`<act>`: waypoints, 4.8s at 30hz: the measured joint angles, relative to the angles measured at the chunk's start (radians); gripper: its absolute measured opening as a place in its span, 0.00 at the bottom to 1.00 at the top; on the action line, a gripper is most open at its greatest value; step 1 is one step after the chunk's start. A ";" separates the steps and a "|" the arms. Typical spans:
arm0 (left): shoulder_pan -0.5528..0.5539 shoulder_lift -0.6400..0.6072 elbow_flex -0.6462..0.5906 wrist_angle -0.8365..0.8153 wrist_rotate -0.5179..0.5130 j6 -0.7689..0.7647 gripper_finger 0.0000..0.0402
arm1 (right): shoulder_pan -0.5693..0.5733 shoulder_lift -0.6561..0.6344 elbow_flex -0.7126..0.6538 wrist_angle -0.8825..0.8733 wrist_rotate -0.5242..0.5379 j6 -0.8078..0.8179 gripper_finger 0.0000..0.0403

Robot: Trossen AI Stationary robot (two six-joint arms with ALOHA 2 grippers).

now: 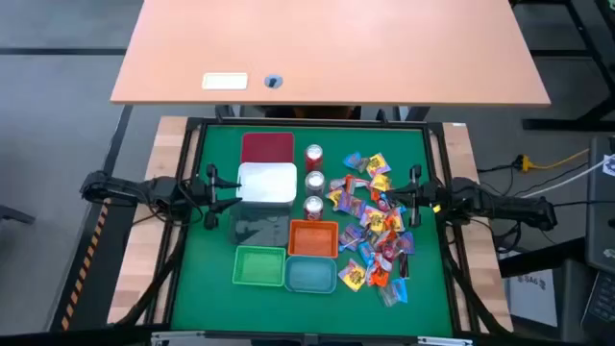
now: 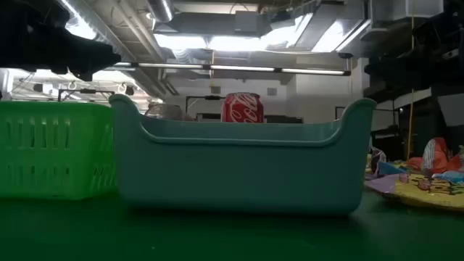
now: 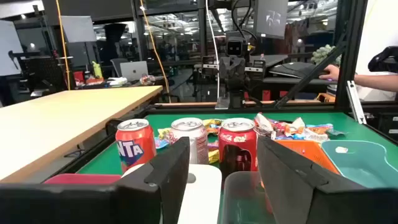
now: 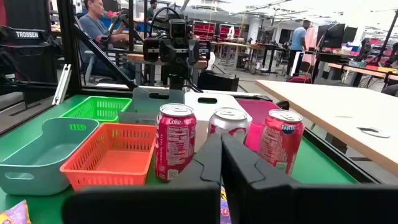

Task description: Sort candy

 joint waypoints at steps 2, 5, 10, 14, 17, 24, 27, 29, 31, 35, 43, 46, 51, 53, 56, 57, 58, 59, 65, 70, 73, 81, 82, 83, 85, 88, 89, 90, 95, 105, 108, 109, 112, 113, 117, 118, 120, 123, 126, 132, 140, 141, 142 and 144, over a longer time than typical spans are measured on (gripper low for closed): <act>0.000 0.000 0.000 0.000 0.000 0.000 0.44 | 0.000 0.000 0.000 0.000 0.000 0.000 0.01; 0.000 0.000 0.000 0.000 0.000 0.000 0.44 | 0.000 0.000 0.000 0.000 0.000 0.000 0.01; 0.000 0.000 0.000 0.000 0.000 0.000 0.44 | 0.000 0.000 0.000 0.000 0.000 0.000 0.01; 0.000 0.000 0.000 0.000 0.000 0.000 0.44 | 0.000 0.000 0.000 0.000 0.000 0.000 0.01; 0.000 0.000 0.000 0.000 0.000 0.000 0.44 | 0.000 0.000 0.000 0.000 0.000 0.000 0.01; 0.000 0.000 0.000 0.000 0.000 0.000 0.44 | 0.000 0.000 0.000 0.000 0.000 0.000 0.01; 0.000 0.000 0.000 0.000 0.000 0.000 0.44 | 0.000 0.000 0.000 0.000 0.000 0.000 0.01; 0.000 0.000 0.000 0.000 0.000 0.000 0.44 | 0.000 0.000 0.000 0.000 0.000 0.000 0.01; 0.000 0.000 0.000 0.000 0.000 0.000 0.44 | 0.000 0.000 0.000 0.000 0.000 0.000 0.01; 0.000 0.000 0.000 0.000 0.000 0.000 0.44 | 0.000 0.000 0.000 0.000 0.000 0.000 0.01; 0.000 0.000 0.000 0.000 0.000 0.016 0.44 | 0.000 0.000 0.000 0.000 0.000 0.000 0.01; 0.000 0.000 0.000 0.000 0.000 0.017 0.44 | 0.000 0.000 0.000 0.000 0.000 0.000 0.01; 0.000 0.000 0.000 0.000 0.000 0.018 0.44 | 0.000 0.000 -0.001 0.027 0.003 0.000 0.01; 0.000 0.000 0.000 0.000 0.000 0.017 0.44 | 0.000 0.000 -0.001 0.037 0.003 0.017 0.01; 0.000 0.000 0.000 0.000 0.000 0.020 0.44 | 0.000 0.000 -0.001 0.037 0.003 0.082 0.01; 0.000 0.000 0.000 0.000 0.000 0.020 0.44 | 0.000 0.000 -0.001 0.039 0.003 0.106 0.01; 0.000 0.000 0.000 0.000 0.000 0.019 0.44 | 0.000 0.000 -0.001 0.040 0.003 0.131 0.01; 0.000 0.000 0.000 0.000 0.000 0.020 0.44 | 0.000 0.000 -0.001 0.041 0.004 0.157 0.01; 0.000 0.000 0.000 0.000 0.000 0.017 0.44 | 0.000 0.000 -0.001 0.114 0.072 0.352 0.05; 0.000 0.000 0.000 0.000 0.000 0.018 0.44 | 0.000 0.000 0.000 0.190 0.075 0.386 0.24; 0.000 0.000 0.000 0.000 0.000 0.017 0.44 | 0.000 0.006 0.019 0.222 0.132 0.386 0.37; 0.000 0.000 0.000 0.000 0.000 0.016 0.44 | 0.000 0.123 0.154 0.216 0.254 0.289 0.57; 0.000 0.000 0.000 0.000 0.000 0.015 0.44 | 0.000 0.153 0.172 0.214 0.285 0.278 0.58; 0.000 0.000 0.000 0.000 0.000 0.013 0.44 | 0.000 0.186 0.194 0.197 0.325 0.271 0.58; 0.000 0.000 0.000 0.000 0.000 0.010 0.44 | 0.000 0.259 0.242 0.142 0.427 0.255 0.57; 0.000 0.000 0.000 0.001 0.000 0.010 0.44 | 0.000 0.377 0.325 0.029 0.592 0.252 0.56; 0.000 0.000 0.000 0.001 0.000 0.010 0.44 | -0.001 0.417 0.354 -0.013 0.639 0.252 0.56; 0.000 0.000 0.000 0.001 0.000 0.010 0.44 | -0.002 0.457 0.384 -0.054 0.676 0.253 0.56; 0.000 0.000 0.000 0.001 0.000 0.010 0.44 | -0.089 0.646 0.518 -0.227 0.687 0.301 0.56; 0.000 0.000 0.000 0.001 0.000 0.010 0.44 | -0.502 0.964 0.608 -0.385 0.246 0.369 0.56; 0.000 0.000 0.000 0.001 0.000 0.010 0.44 | -0.584 1.051 0.608 -0.384 0.128 0.370 0.56; 0.000 0.000 0.000 0.001 0.000 0.010 0.44 | -0.603 1.076 0.608 -0.385 0.112 0.371 0.56; 0.000 0.000 0.000 0.001 0.000 0.010 0.44 | -0.641 1.145 0.608 -0.382 0.103 0.369 0.56; 0.000 0.000 0.000 0.001 0.000 0.010 0.44 | -0.650 1.167 0.608 -0.384 0.101 0.368 0.56; 0.000 0.000 0.000 0.001 0.000 0.010 0.44 | -0.656 1.243 0.608 -0.375 0.101 0.368 0.56; 0.000 0.000 0.000 0.001 0.000 0.010 0.44 | -0.656 1.259 0.608 -0.376 0.103 0.368 0.56; 0.000 0.000 0.000 0.001 0.000 0.010 0.44 | -0.655 1.289 0.608 -0.374 0.103 0.368 0.56; 0.000 0.000 0.000 0.001 0.000 0.010 0.44 | -0.655 1.331 0.608 -0.376 0.104 0.367 0.56; 0.000 0.000 0.000 0.001 0.000 0.010 0.44 | -0.655 1.364 0.608 -0.373 0.103 0.367 0.56; 0.000 0.000 0.000 0.001 0.000 0.010 0.44 | -0.655 1.415 0.608 -0.370 0.076 0.366 0.56; 0.000 0.000 0.000 0.001 0.000 0.010 0.44 | -0.655 1.450 0.611 -0.362 0.035 0.368 0.52; 0.000 0.000 0.000 0.001 0.000 0.010 0.44 | -0.655 1.450 0.611 -0.361 0.032 0.368 0.50; 0.000 0.000 0.000 0.001 0.000 0.010 0.44 | -0.655 1.450 0.611 -0.359 0.025 0.367 0.47; 0.000 0.000 0.000 0.001 0.000 0.010 0.44 | -0.655 1.451 0.611 -0.354 0.017 0.367 0.41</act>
